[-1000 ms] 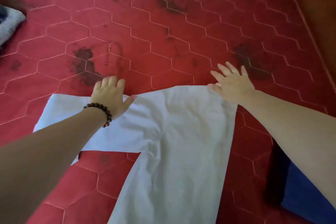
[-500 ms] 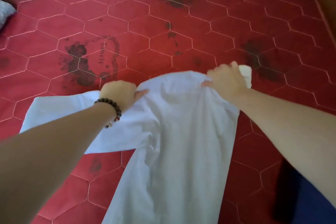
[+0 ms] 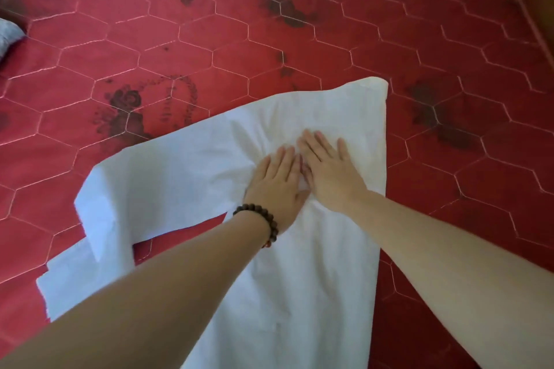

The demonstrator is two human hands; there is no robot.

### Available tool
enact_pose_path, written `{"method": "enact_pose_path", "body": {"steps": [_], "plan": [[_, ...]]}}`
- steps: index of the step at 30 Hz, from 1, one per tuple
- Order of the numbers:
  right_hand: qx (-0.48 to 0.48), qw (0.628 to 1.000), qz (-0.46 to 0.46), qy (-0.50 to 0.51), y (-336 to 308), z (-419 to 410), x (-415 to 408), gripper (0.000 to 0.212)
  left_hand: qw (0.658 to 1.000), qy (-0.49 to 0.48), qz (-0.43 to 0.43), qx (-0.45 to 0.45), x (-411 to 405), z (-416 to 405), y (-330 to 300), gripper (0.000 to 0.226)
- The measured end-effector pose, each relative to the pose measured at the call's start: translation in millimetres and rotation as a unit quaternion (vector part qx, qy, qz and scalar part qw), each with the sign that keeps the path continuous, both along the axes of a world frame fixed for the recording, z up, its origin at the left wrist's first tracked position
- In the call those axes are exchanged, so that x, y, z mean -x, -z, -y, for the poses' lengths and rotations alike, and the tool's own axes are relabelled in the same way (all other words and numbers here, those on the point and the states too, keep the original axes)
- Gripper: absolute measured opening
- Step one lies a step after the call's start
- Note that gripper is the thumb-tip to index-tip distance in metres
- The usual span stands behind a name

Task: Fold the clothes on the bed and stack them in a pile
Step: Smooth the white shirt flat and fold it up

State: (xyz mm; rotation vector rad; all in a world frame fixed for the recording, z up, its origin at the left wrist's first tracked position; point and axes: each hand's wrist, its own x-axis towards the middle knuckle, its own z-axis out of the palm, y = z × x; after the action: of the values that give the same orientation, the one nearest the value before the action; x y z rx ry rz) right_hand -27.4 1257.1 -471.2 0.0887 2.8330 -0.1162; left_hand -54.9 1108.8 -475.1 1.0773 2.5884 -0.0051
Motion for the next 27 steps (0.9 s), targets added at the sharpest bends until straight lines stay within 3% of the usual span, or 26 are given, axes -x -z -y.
{"method": "enact_pose_path", "body": {"steps": [3,7,11,15,17,20,24,27], "plan": [[-0.042,0.999,-0.007,-0.010,9,-15,-10,0.062,0.998,0.001,-0.054,0.016,8,23,16,0.072],[-0.117,0.988,-0.018,0.099,6,-44,-27,0.064,0.996,-0.063,-0.043,0.035,28,37,12,0.068],[-0.062,0.982,-0.098,0.149,-3,-6,-52,0.062,0.993,-0.057,-0.094,0.037,7,47,-7,0.067],[0.057,0.990,-0.104,0.072,5,90,-111,0.055,0.995,0.064,-0.006,-0.079,-81,76,-13,0.064],[0.049,0.993,-0.082,0.070,11,115,-141,0.055,0.997,0.068,0.013,-0.028,-108,108,-6,0.064],[0.006,0.993,-0.067,0.095,13,115,-179,0.060,0.999,0.035,-0.023,0.022,-117,163,2,0.067],[-0.014,0.974,-0.052,0.218,7,120,-219,0.064,0.997,-0.068,0.002,0.027,-125,208,-2,0.067],[0.003,0.974,-0.070,0.217,1,166,-241,0.063,0.999,-0.043,-0.009,0.013,-150,214,-7,0.066]]}}
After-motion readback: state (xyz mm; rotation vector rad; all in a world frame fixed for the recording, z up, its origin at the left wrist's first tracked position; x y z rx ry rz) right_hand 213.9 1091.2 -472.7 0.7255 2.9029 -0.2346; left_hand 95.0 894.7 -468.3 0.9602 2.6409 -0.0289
